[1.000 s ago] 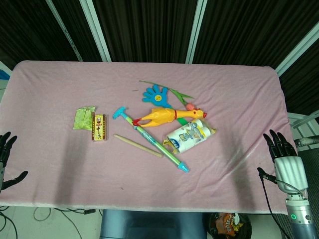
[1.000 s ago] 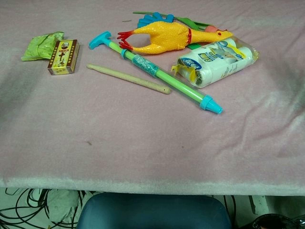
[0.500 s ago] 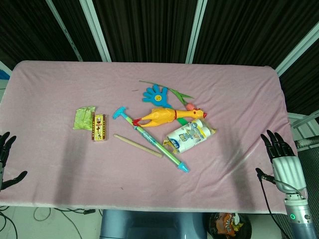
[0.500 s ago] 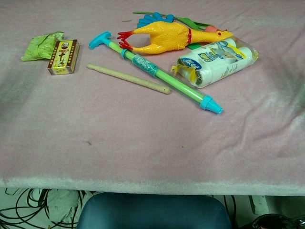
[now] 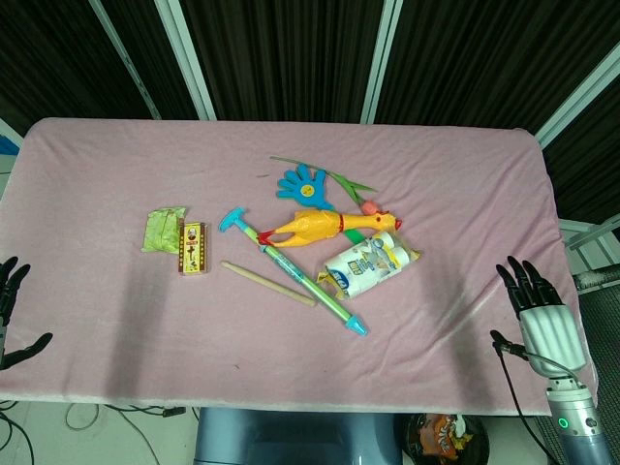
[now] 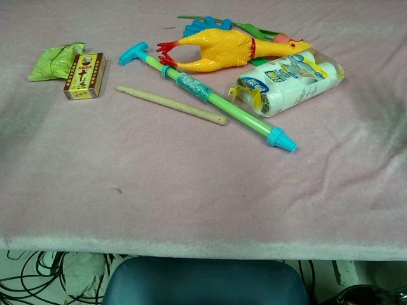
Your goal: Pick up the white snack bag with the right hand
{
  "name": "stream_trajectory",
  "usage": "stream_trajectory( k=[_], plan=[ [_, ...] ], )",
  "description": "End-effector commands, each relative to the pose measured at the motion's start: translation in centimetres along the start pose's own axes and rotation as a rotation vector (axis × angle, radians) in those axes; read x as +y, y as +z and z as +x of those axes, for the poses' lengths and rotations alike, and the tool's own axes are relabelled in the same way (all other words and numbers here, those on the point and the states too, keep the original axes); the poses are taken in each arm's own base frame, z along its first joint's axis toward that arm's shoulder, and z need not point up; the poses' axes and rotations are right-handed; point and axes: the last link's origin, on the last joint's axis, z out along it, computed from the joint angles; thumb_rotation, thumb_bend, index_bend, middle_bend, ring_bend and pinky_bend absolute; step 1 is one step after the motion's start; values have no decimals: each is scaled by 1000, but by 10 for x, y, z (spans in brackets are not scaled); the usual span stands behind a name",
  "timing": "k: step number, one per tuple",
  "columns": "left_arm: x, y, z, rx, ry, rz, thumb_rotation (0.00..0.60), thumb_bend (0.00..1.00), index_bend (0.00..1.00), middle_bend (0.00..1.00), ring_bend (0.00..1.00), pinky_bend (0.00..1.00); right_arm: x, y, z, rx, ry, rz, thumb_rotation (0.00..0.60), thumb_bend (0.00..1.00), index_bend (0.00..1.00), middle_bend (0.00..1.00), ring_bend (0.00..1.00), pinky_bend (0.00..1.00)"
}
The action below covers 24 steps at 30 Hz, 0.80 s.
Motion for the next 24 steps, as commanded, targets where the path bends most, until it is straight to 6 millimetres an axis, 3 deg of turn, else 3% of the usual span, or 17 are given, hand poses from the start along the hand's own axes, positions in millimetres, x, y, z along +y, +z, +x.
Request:
stream_trajectory(
  k=[1, 11, 17, 24],
  plan=[
    [0, 0, 0, -1, 1, 1, 600, 0, 0, 0, 0, 0, -13, 10, -3, -22, 9, 49, 600, 127, 0, 0, 0, 219],
    [-1, 1, 0, -8, -8, 9, 600, 0, 0, 0, 0, 0, -64, 54, -30, -138, -10, 181, 600, 127, 0, 0, 0, 219],
    [-4, 4, -2, -20, -18, 25, 600, 0, 0, 0, 0, 0, -101, 86, -62, -203, -25, 232, 600, 127, 0, 0, 0, 219],
    [-6, 6, -1, -27, -39, 34, 600, 0, 0, 0, 0, 0, -123, 115, -79, -190, -19, 229, 600, 127, 0, 0, 0, 219]
  ],
)
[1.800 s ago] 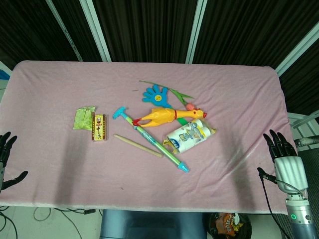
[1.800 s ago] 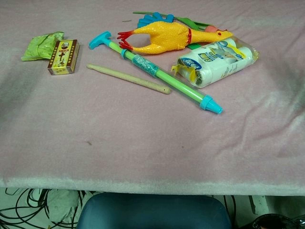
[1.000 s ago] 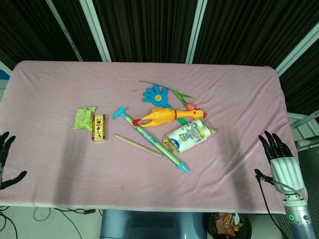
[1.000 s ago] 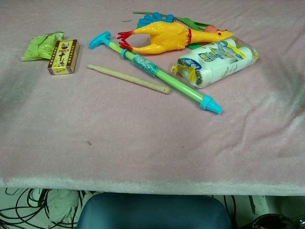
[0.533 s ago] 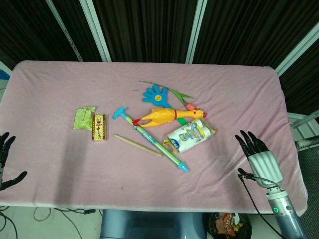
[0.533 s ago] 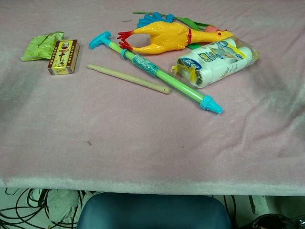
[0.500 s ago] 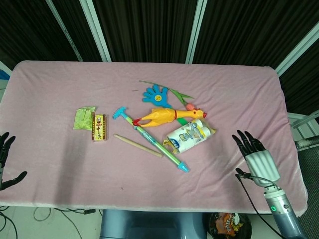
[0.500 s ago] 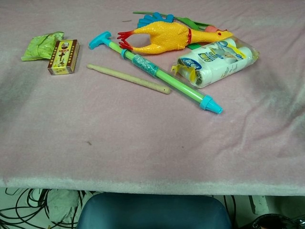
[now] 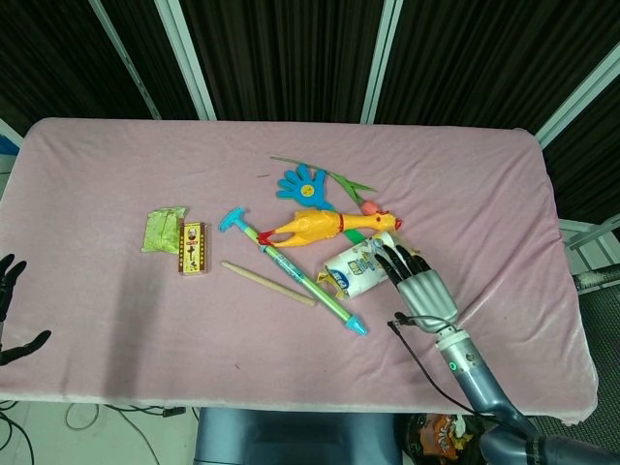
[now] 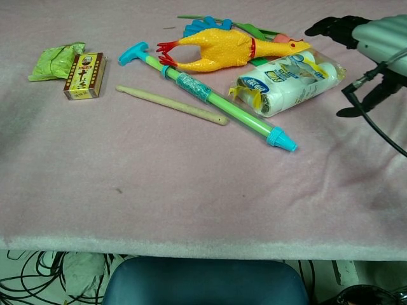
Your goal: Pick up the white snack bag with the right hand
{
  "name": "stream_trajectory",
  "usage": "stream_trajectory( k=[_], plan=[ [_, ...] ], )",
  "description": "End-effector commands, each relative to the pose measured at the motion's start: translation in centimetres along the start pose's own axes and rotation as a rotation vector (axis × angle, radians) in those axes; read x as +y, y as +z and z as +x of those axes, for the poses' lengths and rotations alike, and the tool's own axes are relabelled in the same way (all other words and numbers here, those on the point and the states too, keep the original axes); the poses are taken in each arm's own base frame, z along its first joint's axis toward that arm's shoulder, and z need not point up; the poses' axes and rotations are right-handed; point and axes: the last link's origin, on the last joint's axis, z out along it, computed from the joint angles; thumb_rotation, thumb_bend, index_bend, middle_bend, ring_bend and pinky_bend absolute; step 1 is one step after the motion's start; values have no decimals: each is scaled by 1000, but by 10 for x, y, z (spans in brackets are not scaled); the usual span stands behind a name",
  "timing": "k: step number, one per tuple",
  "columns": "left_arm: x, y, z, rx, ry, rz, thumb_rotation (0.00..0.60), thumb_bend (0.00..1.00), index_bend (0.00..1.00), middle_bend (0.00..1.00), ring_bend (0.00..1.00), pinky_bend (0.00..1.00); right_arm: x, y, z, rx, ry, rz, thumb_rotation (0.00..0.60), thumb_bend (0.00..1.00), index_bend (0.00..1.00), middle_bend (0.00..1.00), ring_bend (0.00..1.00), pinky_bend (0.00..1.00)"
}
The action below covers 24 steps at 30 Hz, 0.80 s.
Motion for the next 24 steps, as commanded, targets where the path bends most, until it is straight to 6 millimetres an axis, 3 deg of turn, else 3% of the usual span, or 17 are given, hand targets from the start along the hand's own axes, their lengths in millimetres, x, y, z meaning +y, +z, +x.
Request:
stream_trajectory(
  k=[1, 15, 24],
  plan=[
    [0, 0, 0, -3, -5, 1, 600, 0, 0, 0, 0, 0, -6, 16, -2, 10, 1, -3, 600, 127, 0, 0, 0, 219],
    [-2, 3, 1, -20, -33, 18, 600, 0, 0, 0, 0, 0, -11, 64, -25, -36, -94, 30, 600, 127, 0, 0, 0, 219],
    [-2, 4, 1, -26, -41, 25, 600, 0, 0, 0, 0, 0, -19, 80, -33, -35, -125, 70, 600, 128, 0, 0, 0, 219]
  ],
)
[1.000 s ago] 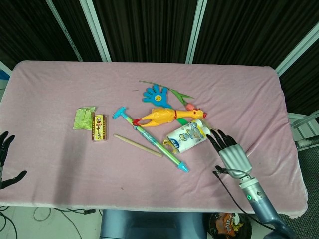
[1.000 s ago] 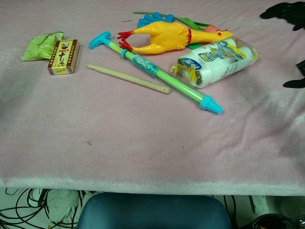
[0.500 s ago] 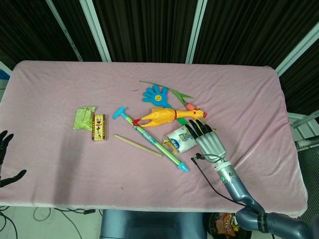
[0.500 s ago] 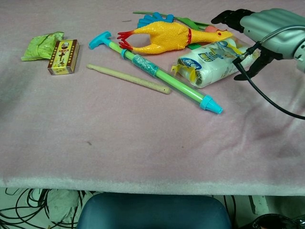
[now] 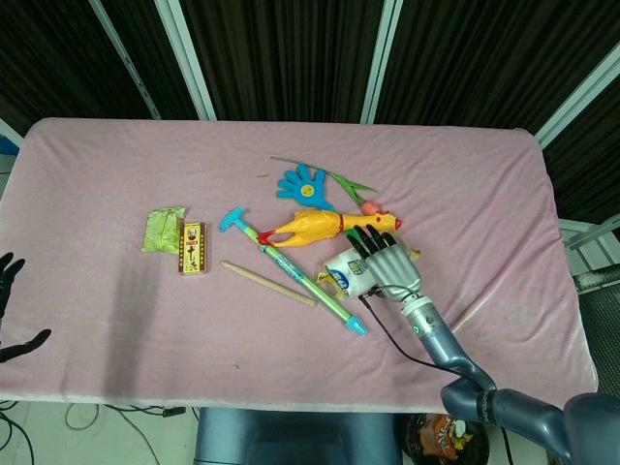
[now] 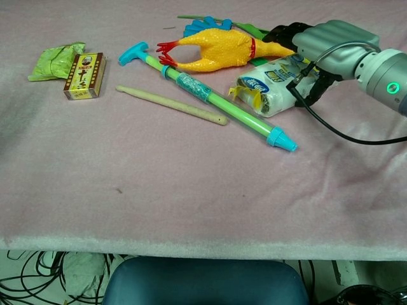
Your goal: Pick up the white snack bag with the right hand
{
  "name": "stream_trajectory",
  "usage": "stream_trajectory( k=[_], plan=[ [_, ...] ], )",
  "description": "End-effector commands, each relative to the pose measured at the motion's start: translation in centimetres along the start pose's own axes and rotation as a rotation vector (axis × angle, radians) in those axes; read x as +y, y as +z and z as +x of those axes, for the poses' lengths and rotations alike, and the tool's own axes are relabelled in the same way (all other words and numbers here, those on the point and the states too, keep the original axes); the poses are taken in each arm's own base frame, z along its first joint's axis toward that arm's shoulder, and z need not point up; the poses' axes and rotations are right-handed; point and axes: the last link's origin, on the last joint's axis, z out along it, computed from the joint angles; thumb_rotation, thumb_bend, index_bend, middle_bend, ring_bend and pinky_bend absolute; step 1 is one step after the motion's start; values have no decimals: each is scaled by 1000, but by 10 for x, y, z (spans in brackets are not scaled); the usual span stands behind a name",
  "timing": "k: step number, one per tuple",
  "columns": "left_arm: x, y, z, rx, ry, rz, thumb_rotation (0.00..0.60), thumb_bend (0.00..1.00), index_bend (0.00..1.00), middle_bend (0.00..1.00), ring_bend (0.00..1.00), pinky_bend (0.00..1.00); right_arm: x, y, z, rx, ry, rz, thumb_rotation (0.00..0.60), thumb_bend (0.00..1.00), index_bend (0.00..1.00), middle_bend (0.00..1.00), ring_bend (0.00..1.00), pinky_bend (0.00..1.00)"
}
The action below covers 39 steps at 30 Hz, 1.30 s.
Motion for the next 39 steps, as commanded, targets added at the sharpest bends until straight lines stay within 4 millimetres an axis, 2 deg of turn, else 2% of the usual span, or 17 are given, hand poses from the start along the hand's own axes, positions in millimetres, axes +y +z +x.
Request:
stream_trajectory(
  k=[1, 5, 8, 10, 14, 17, 19, 21, 26, 35, 38, 39],
  plan=[
    [0, 0, 0, -1, -1, 2, 600, 0, 0, 0, 0, 0, -6, 7, -3, -4, -17, 28, 600, 130, 0, 0, 0, 219],
    [0, 1, -1, -4, -6, 6, 600, 0, 0, 0, 0, 0, -18, 17, -7, -10, -49, 69, 600, 167, 0, 0, 0, 219],
    [0, 1, -1, -6, -7, 7, 600, 0, 0, 0, 0, 0, -23, 22, -10, -16, -73, 85, 600, 244, 10, 16, 16, 219],
    [0, 1, -1, -7, -9, 8, 600, 0, 0, 0, 0, 0, -26, 25, -13, -23, -81, 93, 600, 300, 57, 53, 44, 219],
    [0, 1, 0, -6, -14, 12, 600, 0, 0, 0, 0, 0, -31, 27, -22, -38, -103, 108, 600, 407, 287, 226, 173, 271],
    [0, 1, 0, -7, -13, 12, 600, 0, 0, 0, 0, 0, -31, 26, -22, -27, -111, 116, 600, 477, 517, 435, 372, 408],
    [0, 1, 0, -7, -15, 12, 600, 0, 0, 0, 0, 0, -31, 25, -21, -8, -105, 122, 600, 517, 681, 585, 539, 552],
    [0, 1, 0, -6, -16, 11, 600, 0, 0, 0, 0, 0, -31, 24, -18, 13, -94, 126, 600, 541, 759, 655, 615, 621],
    [1, 1, 0, -5, -20, 6, 600, 0, 0, 0, 0, 0, -25, 19, -5, 84, -60, 136, 600, 564, 812, 695, 656, 671],
    [3, 0, 1, 6, -17, -4, 600, 0, 0, 0, 0, 0, 1, -3, 42, 256, 15, 108, 600, 564, 818, 700, 660, 676],
    [3, -1, 1, 8, -15, -7, 600, 0, 0, 0, 0, 0, 16, -20, 57, 307, 39, 77, 600, 564, 818, 700, 660, 676],
    [3, -1, 1, 13, -8, -13, 600, 0, 0, 0, 0, 0, 35, -45, 68, 363, 74, 27, 600, 564, 818, 700, 660, 676]
  ],
)
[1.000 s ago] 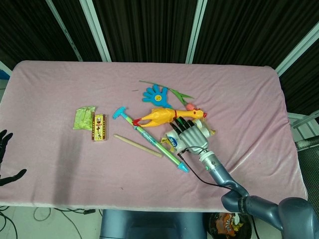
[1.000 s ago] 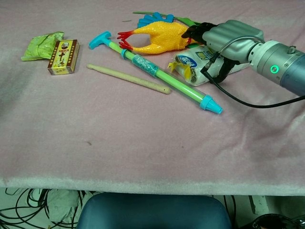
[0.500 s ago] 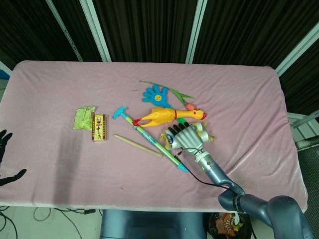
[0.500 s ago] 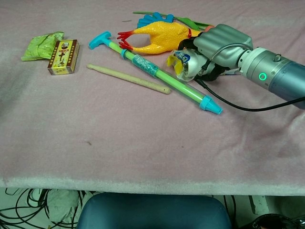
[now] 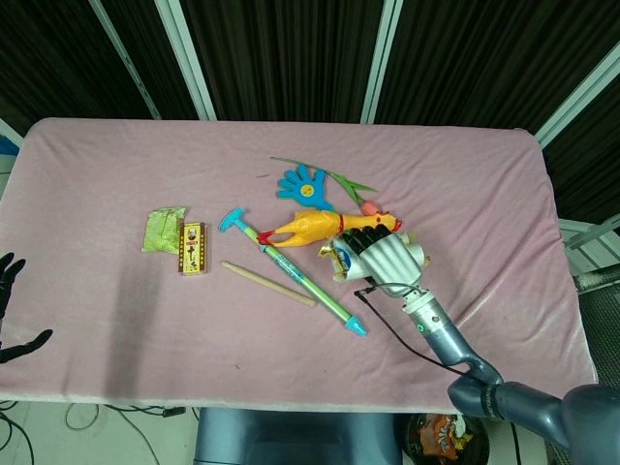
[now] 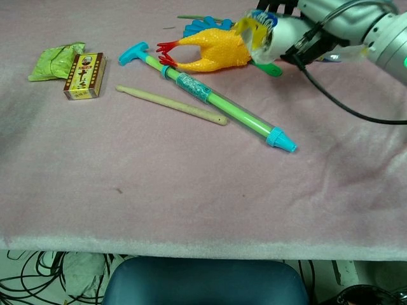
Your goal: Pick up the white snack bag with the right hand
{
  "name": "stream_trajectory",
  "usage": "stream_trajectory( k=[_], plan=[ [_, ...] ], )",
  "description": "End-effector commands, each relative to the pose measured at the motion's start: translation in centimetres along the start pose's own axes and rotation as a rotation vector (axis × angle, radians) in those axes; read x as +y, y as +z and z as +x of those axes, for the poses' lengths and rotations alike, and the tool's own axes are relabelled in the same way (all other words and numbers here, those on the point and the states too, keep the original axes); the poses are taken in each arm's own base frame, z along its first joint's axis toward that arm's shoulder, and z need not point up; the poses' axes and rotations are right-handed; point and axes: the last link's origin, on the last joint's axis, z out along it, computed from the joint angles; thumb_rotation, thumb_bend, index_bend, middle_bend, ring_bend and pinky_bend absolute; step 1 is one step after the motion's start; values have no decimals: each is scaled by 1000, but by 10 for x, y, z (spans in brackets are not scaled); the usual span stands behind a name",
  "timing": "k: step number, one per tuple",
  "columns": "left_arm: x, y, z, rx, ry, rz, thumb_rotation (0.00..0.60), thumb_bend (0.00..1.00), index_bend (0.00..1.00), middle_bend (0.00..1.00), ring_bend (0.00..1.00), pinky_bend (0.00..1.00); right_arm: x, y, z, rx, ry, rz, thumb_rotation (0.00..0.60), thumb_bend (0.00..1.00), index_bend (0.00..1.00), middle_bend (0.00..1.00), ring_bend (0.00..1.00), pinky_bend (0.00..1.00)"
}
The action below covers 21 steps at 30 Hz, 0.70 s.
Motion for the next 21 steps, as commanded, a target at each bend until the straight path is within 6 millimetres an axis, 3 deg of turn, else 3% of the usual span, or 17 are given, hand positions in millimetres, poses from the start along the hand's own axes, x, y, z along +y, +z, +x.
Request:
stream_trajectory(
  k=[1, 6, 11, 21],
  plan=[
    [1, 0, 0, 7, 8, -8, 600, 0, 0, 0, 0, 0, 31, -46, 39, 108, 44, -91, 600, 564, 818, 700, 660, 676],
    [1, -2, 0, 17, 21, -19, 600, 0, 0, 0, 0, 0, 51, -105, 66, 142, 53, -153, 600, 563, 818, 699, 660, 676],
    [2, -3, -1, 19, 30, -27, 600, 0, 0, 0, 0, 0, 61, -143, 84, 180, 55, -188, 600, 563, 818, 699, 660, 676],
    [6, 0, -4, 19, 41, -40, 600, 0, 0, 0, 0, 0, 65, -156, 97, 236, 76, -198, 600, 563, 818, 699, 660, 676]
  ],
)
